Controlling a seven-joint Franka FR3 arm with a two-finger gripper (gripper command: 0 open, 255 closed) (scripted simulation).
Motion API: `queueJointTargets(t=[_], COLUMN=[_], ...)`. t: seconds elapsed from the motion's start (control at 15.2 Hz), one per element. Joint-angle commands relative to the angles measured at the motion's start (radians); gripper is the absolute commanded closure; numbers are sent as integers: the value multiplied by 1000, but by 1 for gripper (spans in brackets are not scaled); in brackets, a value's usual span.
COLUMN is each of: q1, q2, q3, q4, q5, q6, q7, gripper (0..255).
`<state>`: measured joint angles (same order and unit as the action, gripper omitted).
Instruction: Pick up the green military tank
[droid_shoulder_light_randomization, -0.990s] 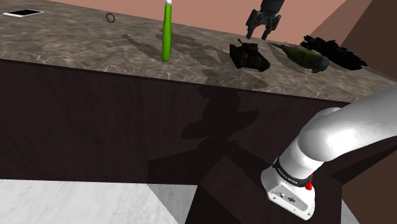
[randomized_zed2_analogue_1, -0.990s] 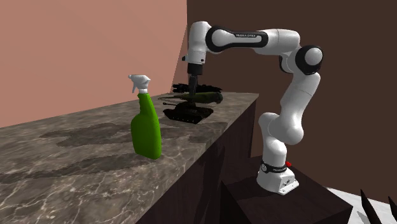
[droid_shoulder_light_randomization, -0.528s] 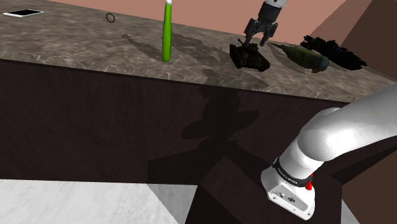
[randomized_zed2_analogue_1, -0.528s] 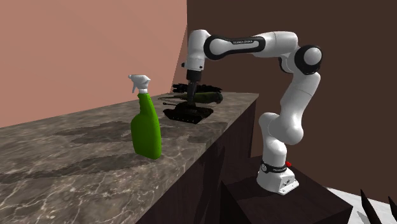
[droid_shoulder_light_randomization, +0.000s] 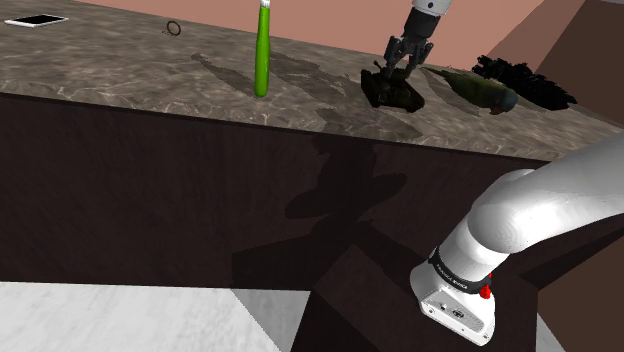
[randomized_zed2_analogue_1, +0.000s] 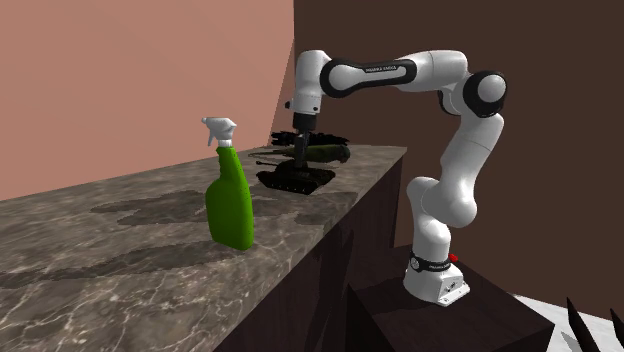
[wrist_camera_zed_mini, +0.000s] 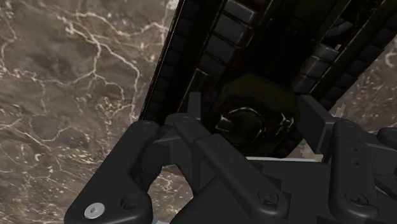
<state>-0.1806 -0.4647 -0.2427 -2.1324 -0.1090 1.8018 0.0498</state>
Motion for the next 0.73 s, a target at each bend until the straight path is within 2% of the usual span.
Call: queueJointTargets(t=[0.0,0.26,0.66], q1=[0,0,4], q2=[1,1,15], q3=[0,0,4], q4=[-1,-1,92], q5=[0,0,6], q6=[1,1,-78], q7=[-1,0,-3], gripper=[255,255,255])
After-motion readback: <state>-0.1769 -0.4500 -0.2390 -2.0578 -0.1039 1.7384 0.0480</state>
